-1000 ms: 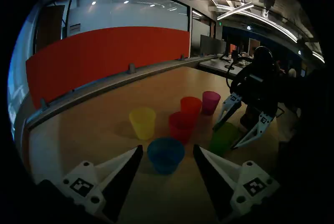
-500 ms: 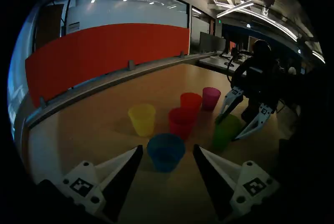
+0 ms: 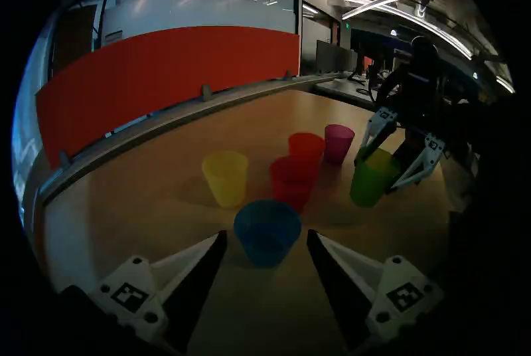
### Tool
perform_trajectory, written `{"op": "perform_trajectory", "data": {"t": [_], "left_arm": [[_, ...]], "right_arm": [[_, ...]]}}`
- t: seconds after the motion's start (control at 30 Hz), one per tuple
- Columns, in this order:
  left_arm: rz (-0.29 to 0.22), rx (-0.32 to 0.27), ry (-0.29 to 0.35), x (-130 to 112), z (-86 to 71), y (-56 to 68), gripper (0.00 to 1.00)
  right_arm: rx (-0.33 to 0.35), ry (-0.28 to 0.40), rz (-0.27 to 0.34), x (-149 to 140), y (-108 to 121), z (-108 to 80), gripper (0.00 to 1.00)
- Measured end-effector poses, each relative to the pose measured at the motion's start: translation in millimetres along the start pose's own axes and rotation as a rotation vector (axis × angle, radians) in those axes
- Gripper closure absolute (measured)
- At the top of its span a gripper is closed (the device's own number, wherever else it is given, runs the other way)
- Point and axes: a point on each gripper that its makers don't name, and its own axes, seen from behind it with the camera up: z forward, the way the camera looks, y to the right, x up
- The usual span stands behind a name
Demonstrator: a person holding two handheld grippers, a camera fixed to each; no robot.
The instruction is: Pour water
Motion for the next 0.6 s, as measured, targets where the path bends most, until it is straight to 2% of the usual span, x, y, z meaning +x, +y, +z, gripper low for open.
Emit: {"op": "perform_trajectory", "data": {"t": [0.6], "left_arm": [[0.014,-0.023,-0.086,-30,25.0,2.3,0.11]], "right_arm": [[-0.028,0.032,-0.01,23,13,-21.7,0.1]]}}
